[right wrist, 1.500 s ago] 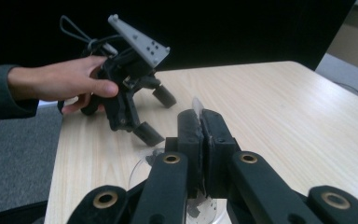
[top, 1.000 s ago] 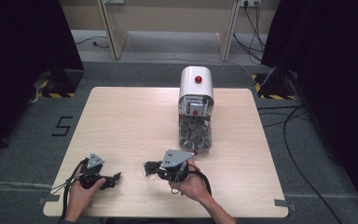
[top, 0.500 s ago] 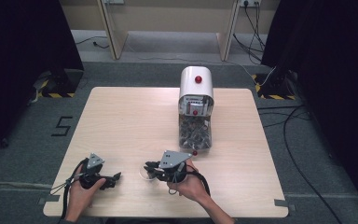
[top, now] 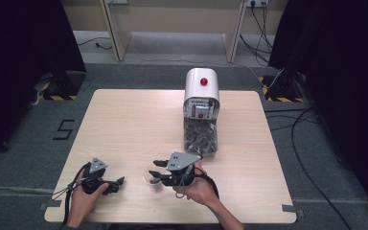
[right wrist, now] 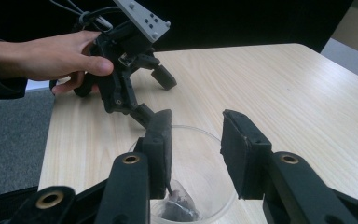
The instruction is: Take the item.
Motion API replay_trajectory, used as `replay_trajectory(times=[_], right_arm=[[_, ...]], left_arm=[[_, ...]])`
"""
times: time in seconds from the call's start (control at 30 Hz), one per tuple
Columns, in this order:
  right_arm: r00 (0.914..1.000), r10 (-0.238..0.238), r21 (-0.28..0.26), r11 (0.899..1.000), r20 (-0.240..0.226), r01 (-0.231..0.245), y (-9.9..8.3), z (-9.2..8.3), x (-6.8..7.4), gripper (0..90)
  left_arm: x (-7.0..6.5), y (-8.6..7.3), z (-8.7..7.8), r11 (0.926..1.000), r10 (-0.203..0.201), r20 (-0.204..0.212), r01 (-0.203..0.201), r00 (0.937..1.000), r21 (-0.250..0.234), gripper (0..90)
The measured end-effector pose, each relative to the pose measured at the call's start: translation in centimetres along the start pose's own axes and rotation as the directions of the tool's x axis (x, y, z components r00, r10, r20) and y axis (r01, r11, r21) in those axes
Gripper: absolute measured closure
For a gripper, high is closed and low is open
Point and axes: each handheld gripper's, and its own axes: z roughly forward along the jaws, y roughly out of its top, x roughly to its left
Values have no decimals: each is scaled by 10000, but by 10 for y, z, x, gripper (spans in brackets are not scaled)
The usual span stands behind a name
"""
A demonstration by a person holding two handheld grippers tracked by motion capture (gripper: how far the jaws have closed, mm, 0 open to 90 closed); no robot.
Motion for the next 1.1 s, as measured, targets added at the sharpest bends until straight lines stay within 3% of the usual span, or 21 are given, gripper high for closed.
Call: replay_trajectory(times=[1.1], right_arm=[[9949, 612, -261, 9979, 797, -593, 0, -25, -22, 600]], left_arm=[[0, 0, 0, 10000, 0, 1, 0, 10000, 2, 0]])
